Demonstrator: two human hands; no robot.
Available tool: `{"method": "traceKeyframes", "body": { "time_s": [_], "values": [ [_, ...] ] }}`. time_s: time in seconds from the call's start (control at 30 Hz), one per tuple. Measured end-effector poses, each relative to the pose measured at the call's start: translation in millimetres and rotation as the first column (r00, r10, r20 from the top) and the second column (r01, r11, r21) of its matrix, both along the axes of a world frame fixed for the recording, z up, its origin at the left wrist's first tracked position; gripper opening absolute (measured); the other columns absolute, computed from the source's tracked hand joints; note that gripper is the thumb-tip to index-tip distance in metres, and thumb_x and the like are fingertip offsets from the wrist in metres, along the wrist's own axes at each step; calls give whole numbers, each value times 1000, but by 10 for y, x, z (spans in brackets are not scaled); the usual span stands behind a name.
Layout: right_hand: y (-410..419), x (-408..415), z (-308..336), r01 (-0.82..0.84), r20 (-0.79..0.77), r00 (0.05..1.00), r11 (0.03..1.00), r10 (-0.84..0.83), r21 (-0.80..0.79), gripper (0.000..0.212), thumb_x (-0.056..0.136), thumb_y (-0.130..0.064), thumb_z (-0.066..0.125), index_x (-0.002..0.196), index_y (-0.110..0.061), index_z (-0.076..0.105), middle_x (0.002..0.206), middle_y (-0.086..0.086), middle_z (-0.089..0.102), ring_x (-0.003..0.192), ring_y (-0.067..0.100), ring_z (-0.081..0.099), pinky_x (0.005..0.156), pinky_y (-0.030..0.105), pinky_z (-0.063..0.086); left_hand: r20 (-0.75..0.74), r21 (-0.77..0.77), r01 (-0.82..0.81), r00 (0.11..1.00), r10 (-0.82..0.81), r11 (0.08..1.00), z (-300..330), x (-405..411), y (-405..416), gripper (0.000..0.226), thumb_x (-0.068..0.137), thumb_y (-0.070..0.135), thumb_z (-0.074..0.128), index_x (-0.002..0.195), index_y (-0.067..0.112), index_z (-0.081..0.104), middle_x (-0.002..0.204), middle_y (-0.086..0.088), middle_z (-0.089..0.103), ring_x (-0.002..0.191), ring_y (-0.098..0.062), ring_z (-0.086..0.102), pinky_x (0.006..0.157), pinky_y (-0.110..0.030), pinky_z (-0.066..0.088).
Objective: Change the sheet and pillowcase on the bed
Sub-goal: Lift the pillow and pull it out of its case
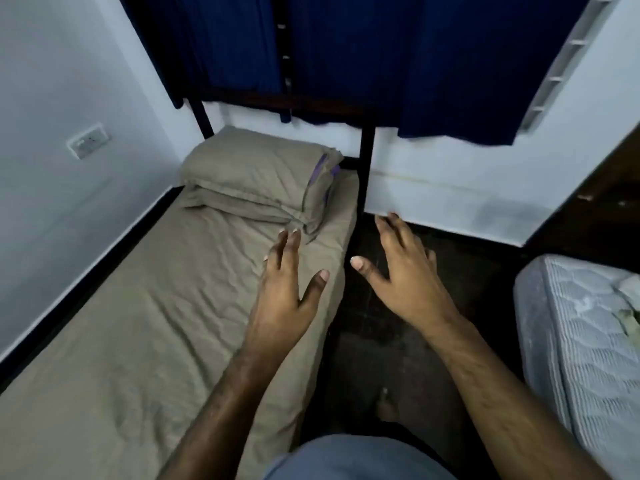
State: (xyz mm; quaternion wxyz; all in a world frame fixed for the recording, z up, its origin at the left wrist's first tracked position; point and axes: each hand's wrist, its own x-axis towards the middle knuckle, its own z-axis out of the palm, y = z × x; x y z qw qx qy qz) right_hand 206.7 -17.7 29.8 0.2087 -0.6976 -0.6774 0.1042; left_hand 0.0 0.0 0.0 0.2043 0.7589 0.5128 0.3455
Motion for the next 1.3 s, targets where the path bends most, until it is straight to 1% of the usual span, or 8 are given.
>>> {"method": "traceKeyframes", "body": {
  "time_s": [0.17,0.53,0.7,0.83,0.97,1.07,1.17,1.3],
  "values": [
    [1034,617,163,-94,-2,996,994,94,-52,85,93,-71,36,160,-25,11,168,0,2,153,20,10,117,54,21,23,-15,-115,993,115,993,213,564,906,77,98,53,52,159,19,21,166,-3,20,153,-13,17,120,-47,31],
    [3181,1214,-149,-205,65,975,973,213,-108,84,95,-67,37,160,-19,14,168,10,4,151,30,19,112,52,30,43,-64,-280,958,283,958,60,1130,2685,76,97,39,62,158,13,26,164,-6,25,152,-13,20,119,-22,21],
    [4127,1352,-285,-212,136,964,968,230,-134,83,97,-66,36,160,-19,10,168,10,0,151,30,17,112,53,31,61,-94,-261,962,267,961,-120,1306,3693,81,97,46,58,159,10,20,164,-10,24,152,-19,21,123,-34,24],
    [4848,1389,-261,-237,157,950,952,269,-195,80,99,-64,37,160,-22,8,168,7,-2,152,29,15,114,52,27,96,-165,-220,967,238,961,-85,1375,4379,88,98,48,56,162,15,5,167,-8,15,153,-19,17,121,-31,22],
    [5469,1373,-288,-239,282,910,941,303,-238,79,100,-62,38,160,-20,9,168,9,0,151,32,16,114,53,25,38,-173,-249,965,259,953,-230,1316,4986,92,98,43,58,161,12,-1,167,-15,12,154,-28,15,122,-45,25],
    [5856,1315,-377,-276,247,902,914,353,-298,81,98,-64,38,160,-19,10,168,8,0,151,32,16,116,53,23,52,-244,-288,950,309,926,-356,1293,5286,93,99,42,58,161,13,-4,168,-11,8,155,-25,10,122,-37,20],
    [6286,1245,-515,-286,291,876,901,383,-326,85,96,-68,37,160,-18,11,168,11,1,151,32,15,116,51,21,8,-263,-335,937,349,905,-566,1250,5518,92,99,41,58,161,11,-4,168,-14,7,155,-26,10,119,-33,21],
    [6865,1146,-773,-297,280,871,886,405,-357,92,92,-73,38,160,-17,12,167,13,5,151,32,17,116,51,20,-106,-292,-421,907,408,859,-808,1216,5834,95,98,48,55,160,10,-5,168,-16,4,155,-29,8,115,-45,31]
  ]
}}
